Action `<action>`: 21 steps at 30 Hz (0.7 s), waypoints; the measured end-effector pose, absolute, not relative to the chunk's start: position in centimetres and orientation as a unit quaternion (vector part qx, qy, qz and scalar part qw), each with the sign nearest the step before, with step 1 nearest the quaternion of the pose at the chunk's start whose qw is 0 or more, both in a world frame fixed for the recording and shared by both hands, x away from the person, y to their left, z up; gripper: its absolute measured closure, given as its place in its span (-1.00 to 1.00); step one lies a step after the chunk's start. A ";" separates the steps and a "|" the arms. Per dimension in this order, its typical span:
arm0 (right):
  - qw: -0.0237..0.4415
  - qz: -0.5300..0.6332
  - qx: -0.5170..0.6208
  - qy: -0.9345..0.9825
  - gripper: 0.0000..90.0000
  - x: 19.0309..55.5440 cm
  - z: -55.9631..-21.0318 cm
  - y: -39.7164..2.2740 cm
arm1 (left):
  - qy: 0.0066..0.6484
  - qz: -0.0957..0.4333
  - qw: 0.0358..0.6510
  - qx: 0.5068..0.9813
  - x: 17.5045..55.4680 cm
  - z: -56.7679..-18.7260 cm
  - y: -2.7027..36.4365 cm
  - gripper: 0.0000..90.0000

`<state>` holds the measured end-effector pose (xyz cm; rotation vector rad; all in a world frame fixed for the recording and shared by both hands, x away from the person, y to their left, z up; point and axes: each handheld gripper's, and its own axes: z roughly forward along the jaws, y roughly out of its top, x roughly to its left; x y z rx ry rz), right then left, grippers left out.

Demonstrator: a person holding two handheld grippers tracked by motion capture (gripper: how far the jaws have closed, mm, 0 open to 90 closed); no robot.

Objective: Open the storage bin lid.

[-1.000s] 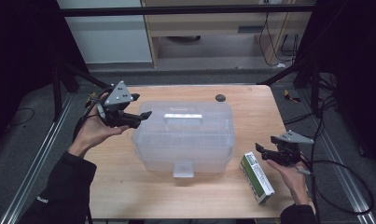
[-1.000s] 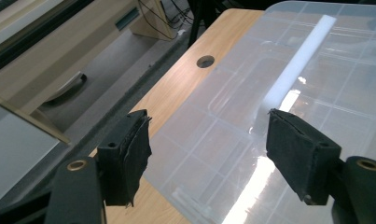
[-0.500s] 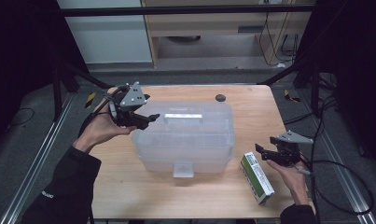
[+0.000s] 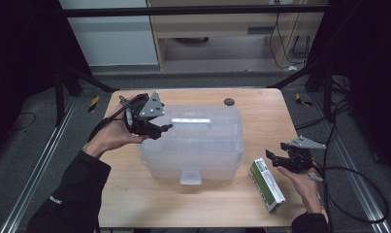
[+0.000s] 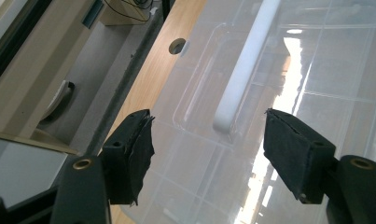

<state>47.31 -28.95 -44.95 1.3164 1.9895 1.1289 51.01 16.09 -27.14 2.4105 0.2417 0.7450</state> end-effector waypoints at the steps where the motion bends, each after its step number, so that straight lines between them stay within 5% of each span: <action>1: 0.249 0.414 0.482 0.731 -0.31 47.3 -45.0 -29.0 | 0.090 0.281 0.300 0.907 51.1 -27.3 15.9 -0.28; 21: 0.249 0.411 0.478 0.735 -0.20 47.3 -45.0 -29.0 | 0.055 0.288 0.260 0.920 51.7 -28.5 13.5 -0.15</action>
